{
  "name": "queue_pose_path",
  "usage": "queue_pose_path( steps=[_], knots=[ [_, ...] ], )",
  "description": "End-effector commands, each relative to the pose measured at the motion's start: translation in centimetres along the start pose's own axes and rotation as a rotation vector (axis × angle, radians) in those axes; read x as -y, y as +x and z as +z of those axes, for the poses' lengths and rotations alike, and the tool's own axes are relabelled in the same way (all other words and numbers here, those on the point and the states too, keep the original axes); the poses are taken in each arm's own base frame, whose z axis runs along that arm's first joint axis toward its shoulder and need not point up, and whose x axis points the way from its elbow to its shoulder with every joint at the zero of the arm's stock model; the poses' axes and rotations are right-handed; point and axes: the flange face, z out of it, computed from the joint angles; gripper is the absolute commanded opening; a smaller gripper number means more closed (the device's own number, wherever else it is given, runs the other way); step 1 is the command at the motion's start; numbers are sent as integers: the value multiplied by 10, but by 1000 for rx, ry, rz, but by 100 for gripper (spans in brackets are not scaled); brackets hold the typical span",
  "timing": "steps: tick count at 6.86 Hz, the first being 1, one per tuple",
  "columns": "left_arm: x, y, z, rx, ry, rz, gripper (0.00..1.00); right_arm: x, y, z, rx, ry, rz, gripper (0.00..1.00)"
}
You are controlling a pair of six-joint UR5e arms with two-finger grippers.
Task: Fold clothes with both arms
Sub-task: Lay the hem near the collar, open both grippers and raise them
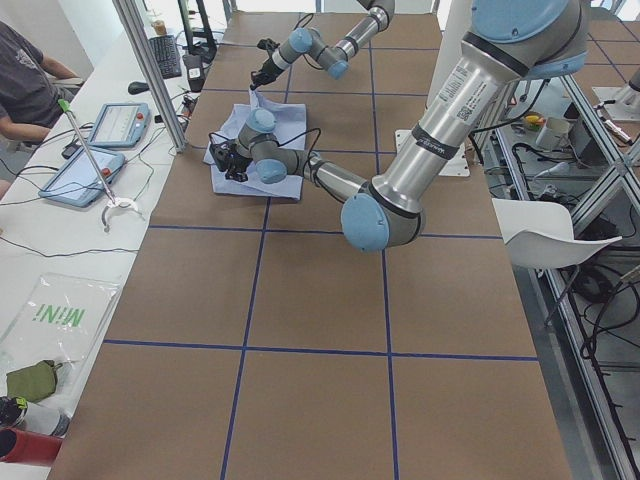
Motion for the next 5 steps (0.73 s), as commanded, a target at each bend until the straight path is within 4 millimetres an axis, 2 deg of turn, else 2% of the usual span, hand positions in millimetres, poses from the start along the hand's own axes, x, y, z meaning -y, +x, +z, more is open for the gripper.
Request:
queue_pose_path(
  steps=[1,2,3,5],
  knots=[
    [6,10,25,-3,15,57,0,1,-3,18,-33,1,-31,0],
    [8,4,37,12,16,94,12,2,-5,33,-61,3,-35,0],
    [10,1,45,27,16,122,38,2,0,41,-78,8,-65,0],
    [12,7,54,38,18,159,58,2,6,51,-71,2,-65,0]
  ],
)
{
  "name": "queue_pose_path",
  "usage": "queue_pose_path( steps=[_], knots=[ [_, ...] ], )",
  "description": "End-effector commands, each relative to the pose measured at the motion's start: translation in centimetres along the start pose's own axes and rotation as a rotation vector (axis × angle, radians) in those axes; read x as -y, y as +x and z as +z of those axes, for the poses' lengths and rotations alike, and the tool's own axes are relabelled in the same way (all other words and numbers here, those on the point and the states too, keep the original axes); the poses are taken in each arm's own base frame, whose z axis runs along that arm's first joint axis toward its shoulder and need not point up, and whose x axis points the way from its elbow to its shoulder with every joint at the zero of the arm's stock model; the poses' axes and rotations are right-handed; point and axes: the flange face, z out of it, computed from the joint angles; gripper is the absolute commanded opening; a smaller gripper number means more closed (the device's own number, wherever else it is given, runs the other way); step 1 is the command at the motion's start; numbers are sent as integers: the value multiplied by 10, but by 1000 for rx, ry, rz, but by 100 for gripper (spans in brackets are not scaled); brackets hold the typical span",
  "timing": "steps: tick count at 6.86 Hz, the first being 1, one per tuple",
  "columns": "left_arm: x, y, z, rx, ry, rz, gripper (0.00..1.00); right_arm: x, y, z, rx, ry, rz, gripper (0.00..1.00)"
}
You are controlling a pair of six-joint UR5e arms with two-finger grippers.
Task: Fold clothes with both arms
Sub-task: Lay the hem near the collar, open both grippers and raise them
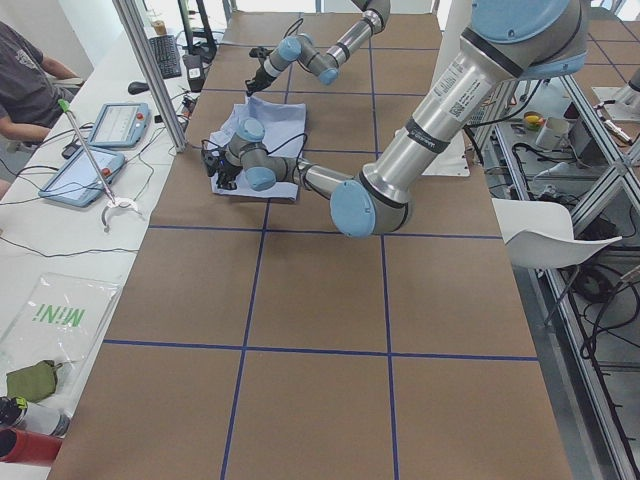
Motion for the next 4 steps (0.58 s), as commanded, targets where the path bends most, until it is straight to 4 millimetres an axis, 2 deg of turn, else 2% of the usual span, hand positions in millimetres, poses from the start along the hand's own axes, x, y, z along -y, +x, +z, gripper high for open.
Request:
queue_pose_path(
  steps=[1,2,3,4],
  knots=[
    [11,0,2,6,11,31,62,0,-12,-1,23,-22,6,57],
    [27,0,-5,0,25,55,62,11,-21,-3,29,-20,20,99],
    [34,0,-11,-5,29,59,62,46,-35,-8,25,-71,41,100],
    [32,-7,-27,-26,27,64,62,79,-45,-19,45,-133,24,100]
  ],
)
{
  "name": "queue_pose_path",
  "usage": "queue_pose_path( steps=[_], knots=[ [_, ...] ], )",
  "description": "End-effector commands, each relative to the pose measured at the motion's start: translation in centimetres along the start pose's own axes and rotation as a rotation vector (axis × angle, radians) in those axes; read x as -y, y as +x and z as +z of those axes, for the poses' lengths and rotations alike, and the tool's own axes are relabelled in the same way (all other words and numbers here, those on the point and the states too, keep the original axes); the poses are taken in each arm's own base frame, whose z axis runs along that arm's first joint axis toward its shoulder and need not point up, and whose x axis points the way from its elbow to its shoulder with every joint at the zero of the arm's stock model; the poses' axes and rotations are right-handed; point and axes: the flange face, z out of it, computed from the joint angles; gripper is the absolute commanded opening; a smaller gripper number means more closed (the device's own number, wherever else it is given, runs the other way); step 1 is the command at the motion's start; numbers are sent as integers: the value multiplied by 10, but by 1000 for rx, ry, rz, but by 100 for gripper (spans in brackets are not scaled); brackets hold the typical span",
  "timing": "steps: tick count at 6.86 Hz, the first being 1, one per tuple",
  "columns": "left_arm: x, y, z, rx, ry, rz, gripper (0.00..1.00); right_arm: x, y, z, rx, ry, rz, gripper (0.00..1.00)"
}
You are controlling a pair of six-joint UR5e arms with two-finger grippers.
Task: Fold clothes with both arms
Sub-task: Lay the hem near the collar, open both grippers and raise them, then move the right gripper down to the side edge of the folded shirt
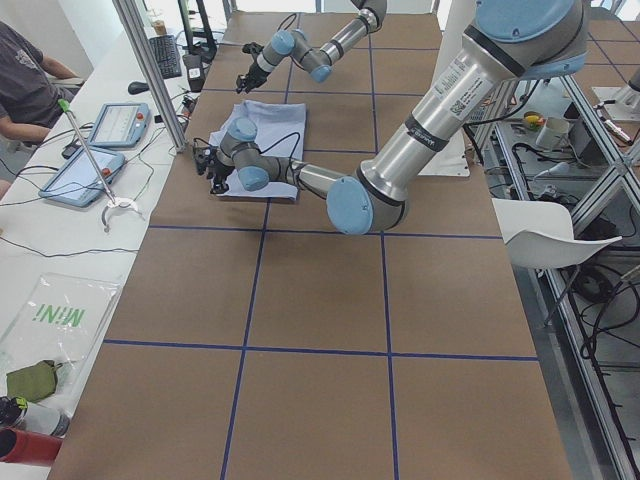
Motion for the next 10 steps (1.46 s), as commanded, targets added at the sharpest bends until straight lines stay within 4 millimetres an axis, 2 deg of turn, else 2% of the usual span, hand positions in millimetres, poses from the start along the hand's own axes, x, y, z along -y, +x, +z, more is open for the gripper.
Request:
queue_pose_path(
  steps=[1,2,3,4,5,6,7,8,10],
  knots=[
    [0,-18,-32,-42,-56,6,62,28,-14,-27,40,-86,-6,100],
    [2,-25,-56,-75,-66,7,63,0,17,-55,69,-136,-20,100],
    [0,-29,-66,-76,-65,8,63,-25,77,-84,70,-191,-5,100],
    [0,-28,-67,-79,-64,9,63,-42,113,-106,65,-232,8,100],
    [0,-28,-68,-80,-63,9,63,-64,143,-114,39,-261,49,100],
    [0,-29,-68,-80,-60,9,63,-87,153,-109,20,-269,70,100],
    [0,-29,-67,-80,-59,10,63,-105,164,-94,-17,-261,114,100],
    [-1,-28,-68,-80,-60,8,64,-107,171,-80,-50,-250,154,100],
    [-1,-27,-70,-84,-59,8,65,-118,176,-79,-66,-261,175,98]
  ],
)
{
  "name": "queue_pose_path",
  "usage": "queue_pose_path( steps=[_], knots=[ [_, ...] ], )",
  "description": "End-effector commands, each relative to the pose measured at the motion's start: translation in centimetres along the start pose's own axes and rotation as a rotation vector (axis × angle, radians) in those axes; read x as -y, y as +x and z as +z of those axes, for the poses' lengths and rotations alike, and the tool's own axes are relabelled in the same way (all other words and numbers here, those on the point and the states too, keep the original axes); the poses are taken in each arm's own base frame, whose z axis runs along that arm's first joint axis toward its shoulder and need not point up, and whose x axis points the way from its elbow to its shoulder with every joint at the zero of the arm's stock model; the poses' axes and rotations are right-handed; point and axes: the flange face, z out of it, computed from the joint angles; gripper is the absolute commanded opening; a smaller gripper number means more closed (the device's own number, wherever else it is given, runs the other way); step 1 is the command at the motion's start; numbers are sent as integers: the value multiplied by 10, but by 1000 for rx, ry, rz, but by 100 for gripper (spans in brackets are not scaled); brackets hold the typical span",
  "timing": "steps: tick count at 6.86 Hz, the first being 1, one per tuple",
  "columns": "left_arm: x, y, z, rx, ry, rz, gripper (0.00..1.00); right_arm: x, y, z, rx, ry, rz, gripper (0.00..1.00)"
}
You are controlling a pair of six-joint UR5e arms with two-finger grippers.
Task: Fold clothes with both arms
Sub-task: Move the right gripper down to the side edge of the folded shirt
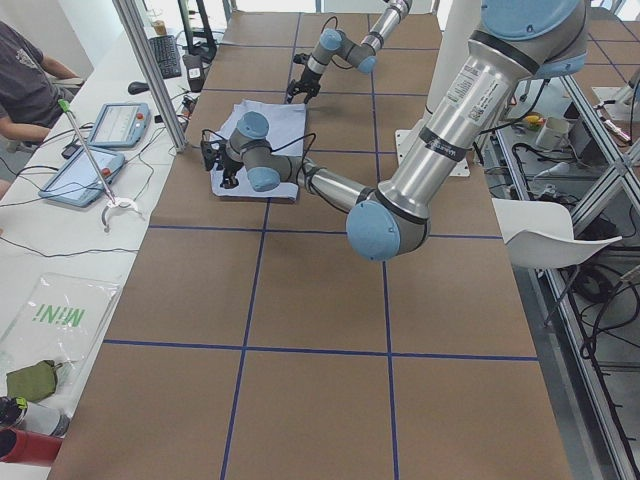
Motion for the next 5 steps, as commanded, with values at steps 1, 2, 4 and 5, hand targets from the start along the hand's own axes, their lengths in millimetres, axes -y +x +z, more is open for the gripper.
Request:
queue_pose_path(
  steps=[1,2,4,5],
  knots=[
    [1,0,-1,-2,2,-1,65,-8,6,6,-15,-5,20,86],
    [1,0,-1,0,1,-4,65,-6,10,10,-24,-1,21,79],
    [0,2,-3,-6,2,-6,65,-7,8,8,-19,-4,19,1],
    [0,1,-4,-6,2,-6,65,-8,7,5,-15,-9,18,0]
  ],
)
